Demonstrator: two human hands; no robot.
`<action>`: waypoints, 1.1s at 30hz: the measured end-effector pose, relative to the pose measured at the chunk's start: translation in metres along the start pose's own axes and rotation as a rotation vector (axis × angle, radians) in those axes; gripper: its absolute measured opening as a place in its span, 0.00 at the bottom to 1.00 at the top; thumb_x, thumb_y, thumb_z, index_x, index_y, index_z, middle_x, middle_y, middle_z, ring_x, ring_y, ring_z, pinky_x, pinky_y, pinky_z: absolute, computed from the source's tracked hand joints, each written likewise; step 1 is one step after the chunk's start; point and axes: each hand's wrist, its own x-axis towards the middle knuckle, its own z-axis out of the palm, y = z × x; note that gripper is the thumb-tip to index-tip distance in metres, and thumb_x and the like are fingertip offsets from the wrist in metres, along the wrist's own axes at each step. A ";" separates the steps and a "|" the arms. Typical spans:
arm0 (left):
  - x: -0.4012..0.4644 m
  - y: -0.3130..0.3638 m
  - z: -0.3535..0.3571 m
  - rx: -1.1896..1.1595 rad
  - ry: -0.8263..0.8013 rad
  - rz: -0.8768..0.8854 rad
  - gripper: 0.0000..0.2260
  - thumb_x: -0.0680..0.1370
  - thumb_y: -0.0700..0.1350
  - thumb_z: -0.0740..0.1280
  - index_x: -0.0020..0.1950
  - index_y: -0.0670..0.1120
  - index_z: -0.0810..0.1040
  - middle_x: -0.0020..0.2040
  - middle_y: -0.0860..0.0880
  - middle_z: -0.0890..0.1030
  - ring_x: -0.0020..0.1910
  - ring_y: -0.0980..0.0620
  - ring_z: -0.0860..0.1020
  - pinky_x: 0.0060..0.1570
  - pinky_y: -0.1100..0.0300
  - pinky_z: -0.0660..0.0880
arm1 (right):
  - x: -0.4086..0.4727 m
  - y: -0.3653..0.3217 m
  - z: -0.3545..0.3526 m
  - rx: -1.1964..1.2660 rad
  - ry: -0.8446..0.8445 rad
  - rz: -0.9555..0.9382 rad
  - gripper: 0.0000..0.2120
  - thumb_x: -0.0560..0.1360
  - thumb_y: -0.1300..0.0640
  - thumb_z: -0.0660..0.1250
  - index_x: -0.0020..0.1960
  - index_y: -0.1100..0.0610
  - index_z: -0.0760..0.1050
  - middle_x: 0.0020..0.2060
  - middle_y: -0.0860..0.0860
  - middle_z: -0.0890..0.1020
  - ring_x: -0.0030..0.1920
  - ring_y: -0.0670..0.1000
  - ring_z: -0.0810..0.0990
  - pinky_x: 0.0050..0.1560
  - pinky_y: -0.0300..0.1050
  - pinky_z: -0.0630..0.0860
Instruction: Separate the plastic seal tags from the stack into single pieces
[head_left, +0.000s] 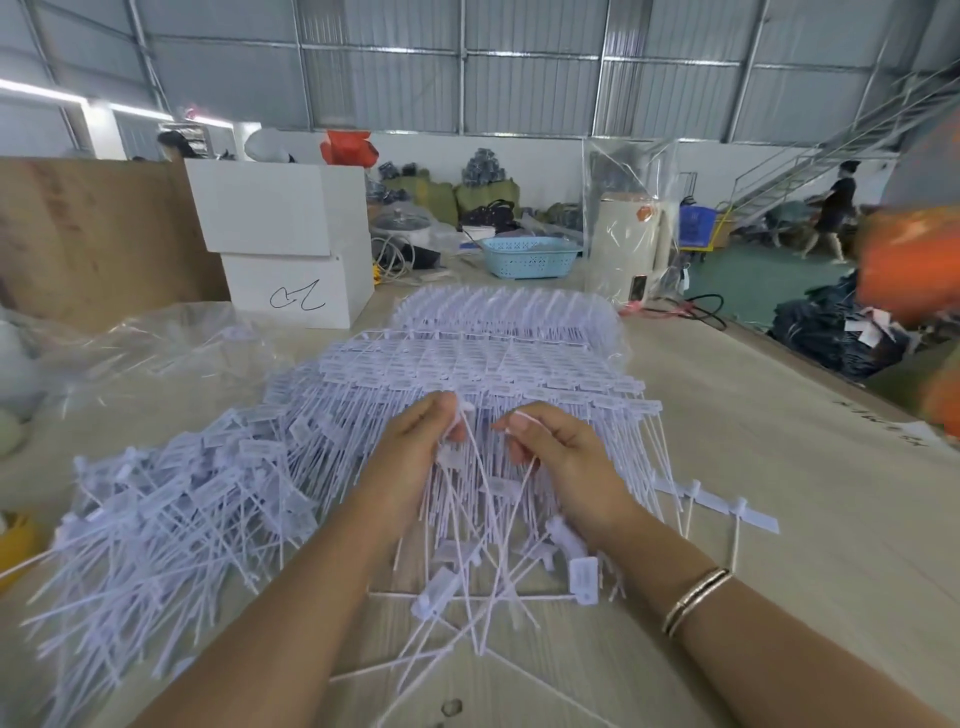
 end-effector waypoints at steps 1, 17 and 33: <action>0.000 0.002 -0.003 0.025 0.005 0.012 0.16 0.76 0.57 0.61 0.31 0.51 0.75 0.31 0.53 0.74 0.31 0.56 0.71 0.35 0.61 0.67 | -0.001 0.000 -0.003 -0.005 -0.013 -0.003 0.13 0.78 0.57 0.63 0.37 0.50 0.81 0.29 0.44 0.75 0.35 0.51 0.71 0.41 0.41 0.69; -0.001 -0.004 0.005 0.406 -0.227 0.146 0.10 0.79 0.35 0.59 0.49 0.51 0.71 0.41 0.52 0.76 0.32 0.58 0.71 0.35 0.60 0.67 | -0.003 0.010 0.004 -0.439 0.043 0.016 0.14 0.76 0.51 0.66 0.35 0.53 0.67 0.25 0.43 0.67 0.26 0.41 0.64 0.29 0.34 0.62; 0.000 -0.005 0.003 0.323 -0.216 0.125 0.10 0.73 0.53 0.61 0.33 0.51 0.74 0.31 0.50 0.69 0.34 0.52 0.68 0.39 0.58 0.61 | 0.005 0.000 -0.001 -0.239 -0.092 0.076 0.07 0.79 0.51 0.62 0.44 0.46 0.77 0.38 0.42 0.78 0.38 0.40 0.75 0.45 0.37 0.71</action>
